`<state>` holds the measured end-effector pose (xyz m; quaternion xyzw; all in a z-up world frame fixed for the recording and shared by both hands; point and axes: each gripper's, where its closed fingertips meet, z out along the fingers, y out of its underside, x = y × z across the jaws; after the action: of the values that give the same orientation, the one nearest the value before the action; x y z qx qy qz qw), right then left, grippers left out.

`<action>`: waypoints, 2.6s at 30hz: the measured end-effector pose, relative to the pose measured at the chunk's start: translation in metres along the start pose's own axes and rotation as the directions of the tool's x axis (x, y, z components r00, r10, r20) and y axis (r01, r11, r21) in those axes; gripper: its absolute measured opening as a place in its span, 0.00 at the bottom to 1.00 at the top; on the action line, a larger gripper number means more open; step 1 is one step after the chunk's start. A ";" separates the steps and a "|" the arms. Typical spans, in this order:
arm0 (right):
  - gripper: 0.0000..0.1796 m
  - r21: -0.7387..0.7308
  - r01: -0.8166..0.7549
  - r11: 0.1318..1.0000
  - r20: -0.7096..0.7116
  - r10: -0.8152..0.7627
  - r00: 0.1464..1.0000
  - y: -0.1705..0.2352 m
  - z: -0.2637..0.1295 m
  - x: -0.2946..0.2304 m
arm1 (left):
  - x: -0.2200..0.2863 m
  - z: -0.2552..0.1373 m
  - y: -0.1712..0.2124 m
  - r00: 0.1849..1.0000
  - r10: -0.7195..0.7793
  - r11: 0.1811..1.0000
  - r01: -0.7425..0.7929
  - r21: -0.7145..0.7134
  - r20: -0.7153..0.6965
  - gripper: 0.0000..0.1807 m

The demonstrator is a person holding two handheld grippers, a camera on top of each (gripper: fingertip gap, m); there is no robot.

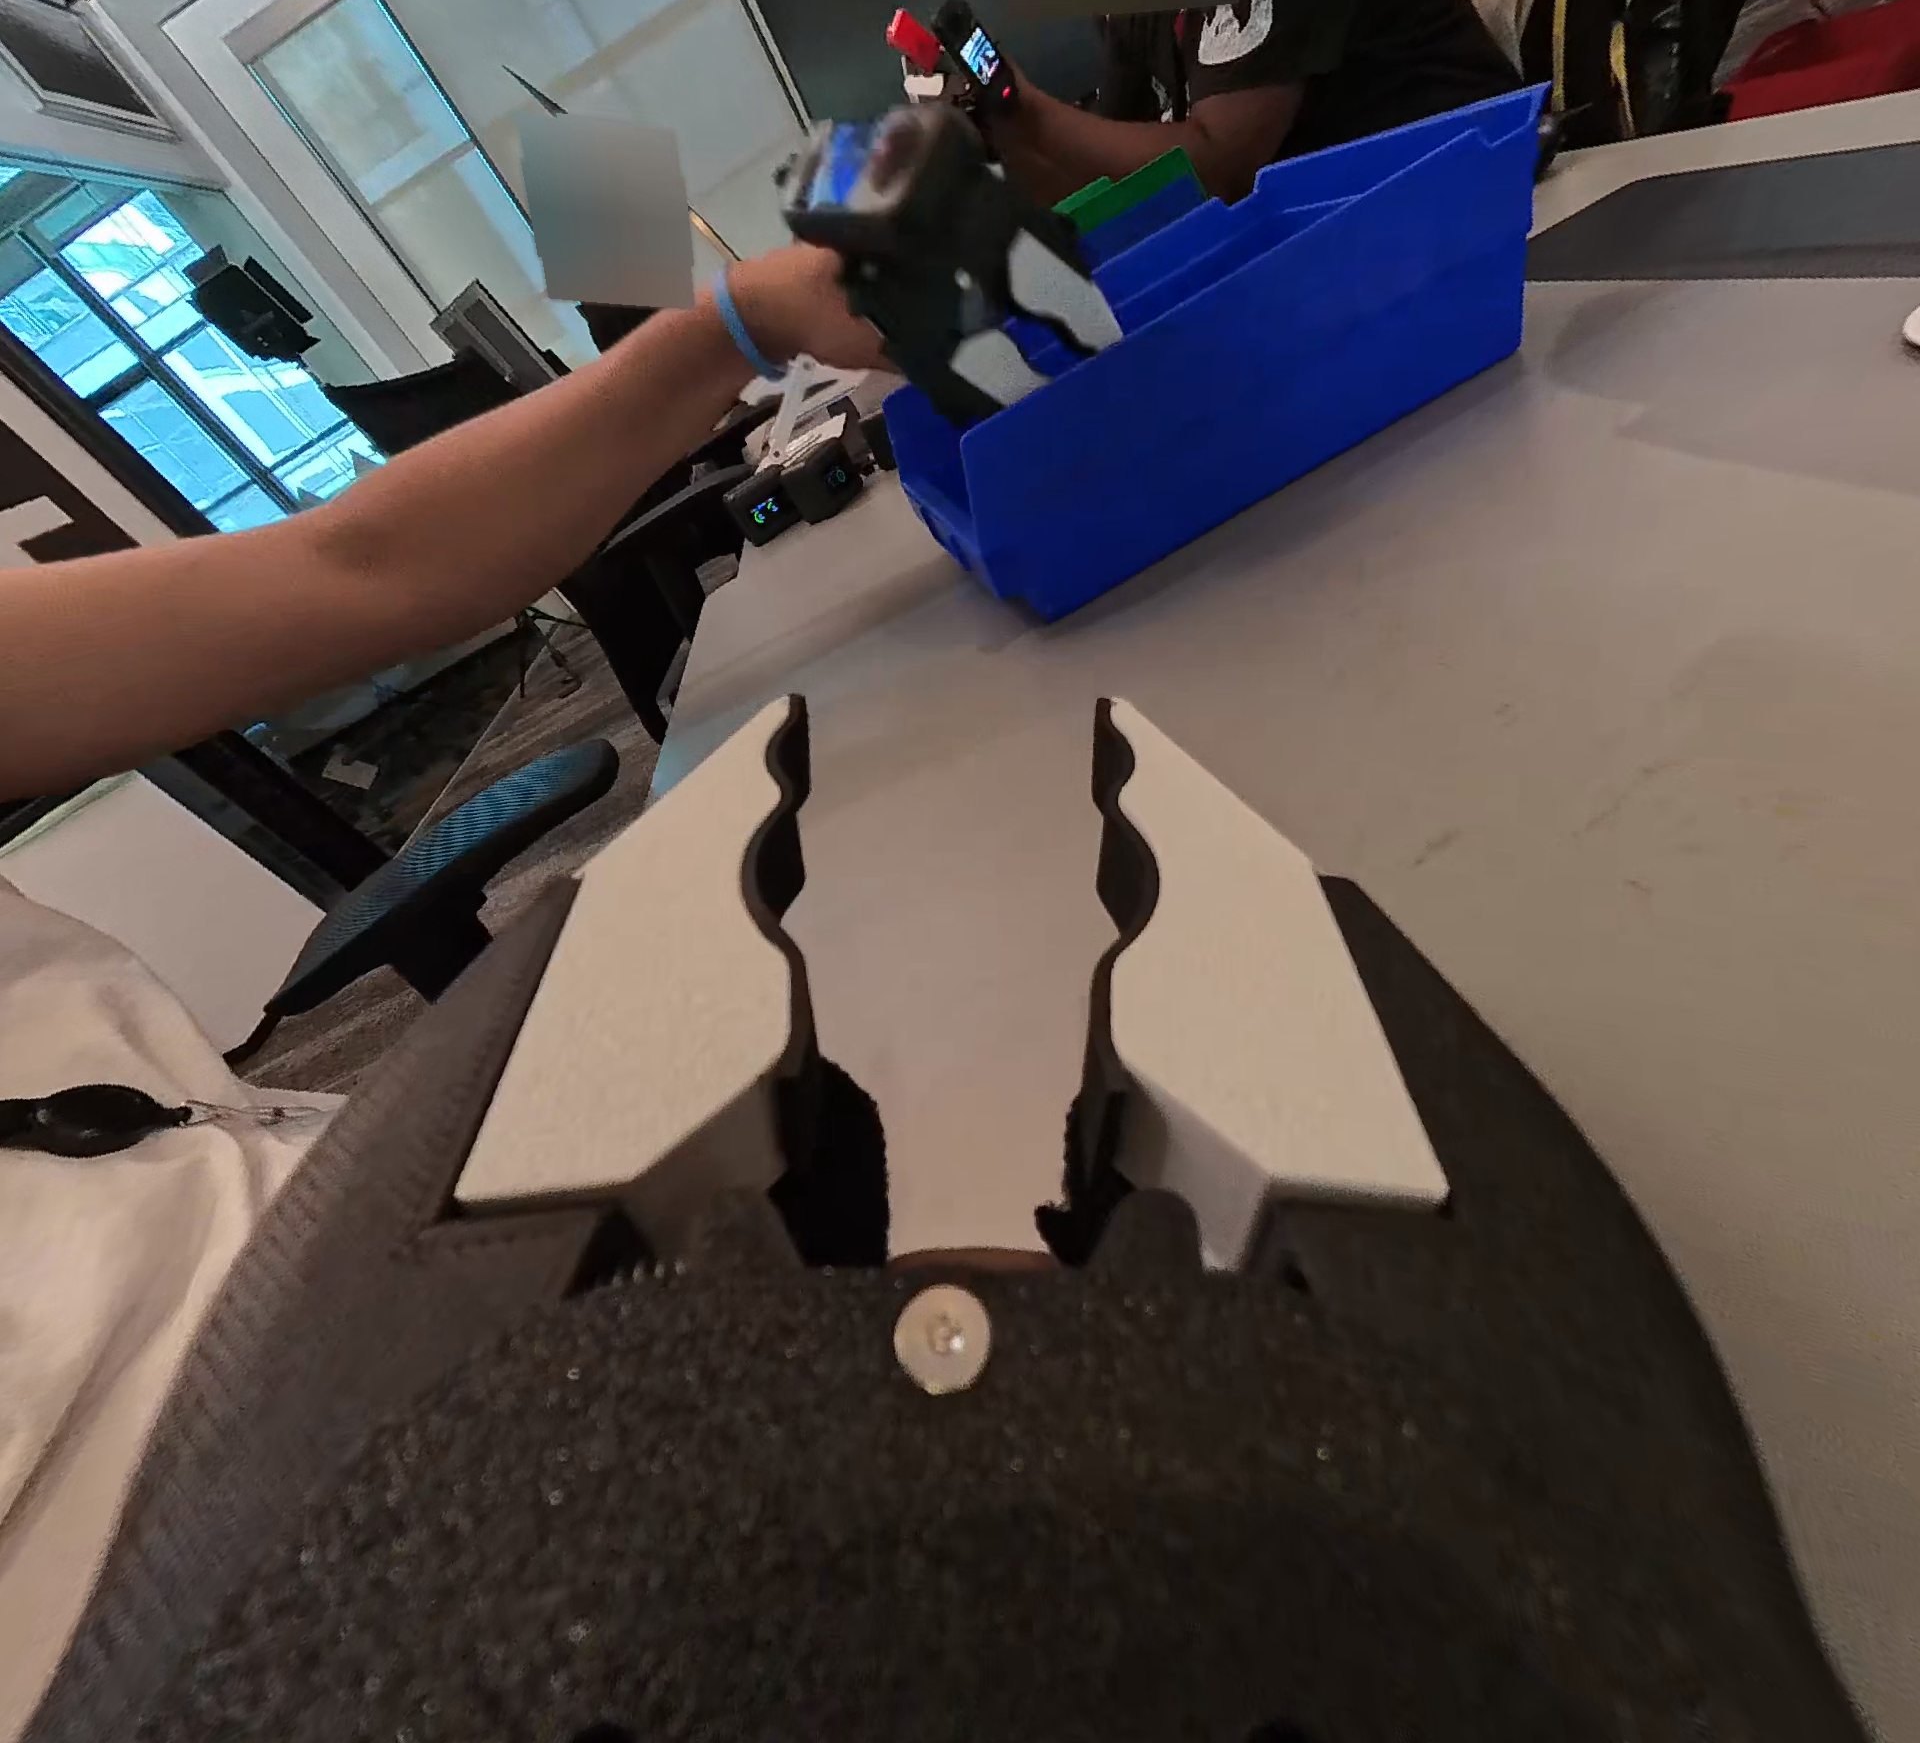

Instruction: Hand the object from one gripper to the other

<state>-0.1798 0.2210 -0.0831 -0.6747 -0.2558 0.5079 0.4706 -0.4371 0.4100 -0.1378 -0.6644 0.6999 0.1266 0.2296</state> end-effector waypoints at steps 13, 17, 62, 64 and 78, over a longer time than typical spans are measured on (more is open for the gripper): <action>0.30 -0.049 0.018 0.999 -0.072 -0.022 0.997 0.013 0.009 0.007 | -0.006 -0.151 -0.099 0.852 -0.347 0.900 0.185 0.395 0.392 0.10; 0.30 0.017 0.102 0.995 -0.099 -0.099 0.990 -0.001 0.027 0.001 | 0.022 -0.159 -0.156 0.808 -0.561 0.669 0.311 0.675 0.183 0.10; 0.10 -0.747 0.658 -0.098 -0.143 -0.942 -0.303 -0.012 0.030 0.020 | 0.129 -0.096 -0.239 0.783 -0.417 0.312 0.600 0.737 -0.461 0.16; 0.10 -0.741 0.664 -0.101 -0.153 -0.937 -0.313 -0.012 0.031 0.017 | 0.129 -0.102 -0.240 0.786 -0.408 0.299 0.595 0.746 -0.464 0.10; 0.32 -0.142 0.648 0.748 -0.479 -0.625 0.616 -0.034 -0.002 0.011 | 0.092 -0.142 -0.220 0.634 -0.308 -0.078 0.726 0.683 -0.709 0.10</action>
<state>-0.1694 0.2441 -0.0576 -0.6362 -0.3360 0.1215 0.6838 -0.2421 0.2422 -0.0322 -0.5913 0.3164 -0.5529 0.4945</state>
